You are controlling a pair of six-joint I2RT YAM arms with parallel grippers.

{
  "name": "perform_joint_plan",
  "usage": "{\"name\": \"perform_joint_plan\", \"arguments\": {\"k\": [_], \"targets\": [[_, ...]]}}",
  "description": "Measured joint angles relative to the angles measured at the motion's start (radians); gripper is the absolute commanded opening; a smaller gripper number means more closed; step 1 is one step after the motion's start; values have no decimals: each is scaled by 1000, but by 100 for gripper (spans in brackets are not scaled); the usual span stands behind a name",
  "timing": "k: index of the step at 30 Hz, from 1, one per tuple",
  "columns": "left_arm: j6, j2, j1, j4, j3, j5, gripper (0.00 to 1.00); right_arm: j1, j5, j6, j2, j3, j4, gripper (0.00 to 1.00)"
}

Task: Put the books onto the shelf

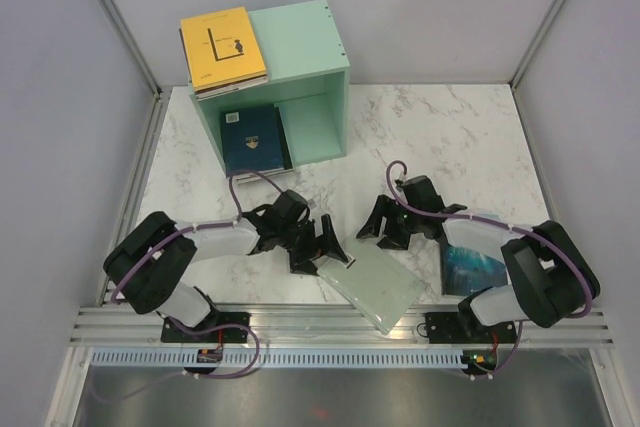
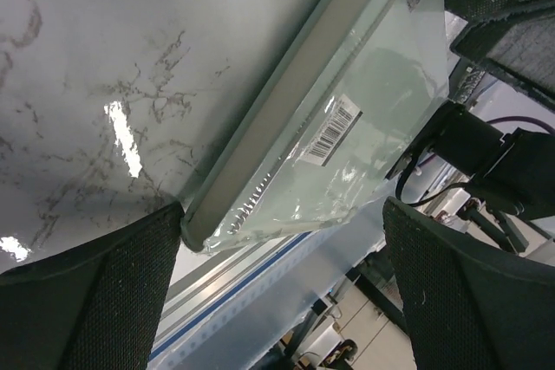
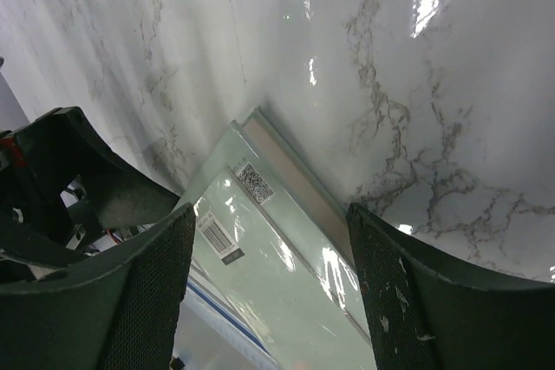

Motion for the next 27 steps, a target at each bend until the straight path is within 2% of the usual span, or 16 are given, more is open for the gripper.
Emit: {"name": "perform_joint_plan", "arguments": {"k": [7, 13, 18, 22, 27], "targets": [[-3, 80, 18, -134, 117, -9, 100, 13, -8, -53, -27, -3, -24, 76], [51, 212, 79, -159, 314, -100, 100, 55, -50, -80, -121, -43, -162, 76], [77, 232, 54, -174, 356, -136, 100, 55, -16, -124, -183, -58, -230, 76], [94, 121, 31, -328, 332, -262, 100, 55, 5, -146, -212, -64, -266, 76], [105, -222, 32, -593, 320, -442, 100, 55, 10, -156, -208, -62, -272, 76]]}}
